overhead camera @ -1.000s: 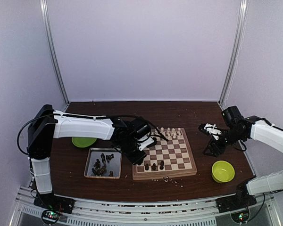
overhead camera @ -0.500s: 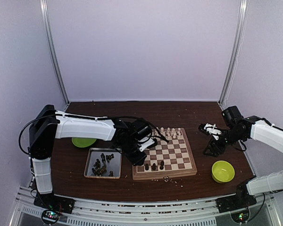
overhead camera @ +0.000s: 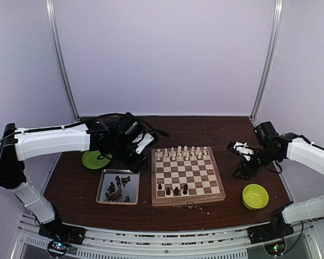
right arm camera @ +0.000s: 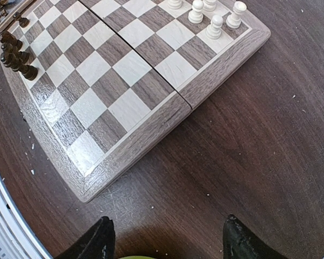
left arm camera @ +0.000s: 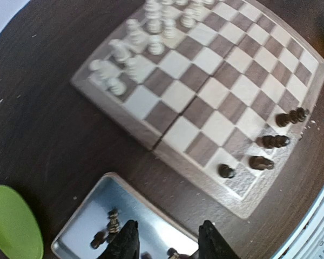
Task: Set up the chess pieces on the board
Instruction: Pick up the pawn from the storage box.
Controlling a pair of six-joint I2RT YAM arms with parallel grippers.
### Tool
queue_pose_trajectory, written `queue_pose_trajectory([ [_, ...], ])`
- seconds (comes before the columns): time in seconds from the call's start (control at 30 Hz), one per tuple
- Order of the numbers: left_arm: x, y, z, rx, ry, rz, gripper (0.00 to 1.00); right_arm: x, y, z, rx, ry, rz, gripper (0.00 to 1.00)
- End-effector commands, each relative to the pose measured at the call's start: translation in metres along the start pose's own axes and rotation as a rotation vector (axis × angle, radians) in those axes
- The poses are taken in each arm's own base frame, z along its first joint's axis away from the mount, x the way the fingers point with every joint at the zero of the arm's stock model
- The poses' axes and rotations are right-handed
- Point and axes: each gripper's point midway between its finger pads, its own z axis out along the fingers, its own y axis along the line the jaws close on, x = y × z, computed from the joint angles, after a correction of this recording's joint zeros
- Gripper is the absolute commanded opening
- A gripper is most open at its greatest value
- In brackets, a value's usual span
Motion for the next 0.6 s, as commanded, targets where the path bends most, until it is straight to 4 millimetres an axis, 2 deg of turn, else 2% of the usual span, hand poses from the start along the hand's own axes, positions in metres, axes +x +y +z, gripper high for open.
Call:
queue_pose_trajectory([
  [0.0, 0.031, 0.055, 0.001, -0.116, 0.043, -0.114, 0.34, -0.008, -0.001, -0.005, 0.007, -0.015, -0.015, 0.68],
  [0.1, 0.055, 0.076, 0.006, -0.148, 0.104, -0.163, 0.28, -0.007, 0.0, -0.004, 0.005, -0.012, -0.014, 0.68],
  [0.23, 0.077, 0.086, 0.014, -0.183, 0.175, -0.174, 0.29, -0.007, -0.001, -0.004, 0.006, -0.011, -0.014, 0.68],
  [0.4, 0.089, 0.089, 0.023, -0.204, 0.218, -0.182, 0.3, -0.007, 0.0, -0.003, 0.005, -0.009, -0.014, 0.69],
  [0.57, 0.092, 0.097, 0.008, -0.248, 0.205, -0.224, 0.31, -0.006, -0.001, -0.003, 0.007, -0.006, -0.013, 0.68],
])
